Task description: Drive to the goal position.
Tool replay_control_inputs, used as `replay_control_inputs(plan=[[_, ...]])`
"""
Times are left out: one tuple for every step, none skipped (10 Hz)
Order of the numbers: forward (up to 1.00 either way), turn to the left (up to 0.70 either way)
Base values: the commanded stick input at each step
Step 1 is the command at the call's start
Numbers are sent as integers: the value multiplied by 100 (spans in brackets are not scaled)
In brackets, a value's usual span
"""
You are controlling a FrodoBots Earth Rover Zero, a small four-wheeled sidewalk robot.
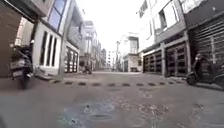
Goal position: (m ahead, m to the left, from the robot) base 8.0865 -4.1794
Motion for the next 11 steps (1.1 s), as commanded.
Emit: replay_control_inputs(plan=[[100, 6], [100, 6], [100, 6], [100, 6], [100, 6], [100, 6], [100, 6], [100, 6], [100, 6], [100, -4], [100, -23]])
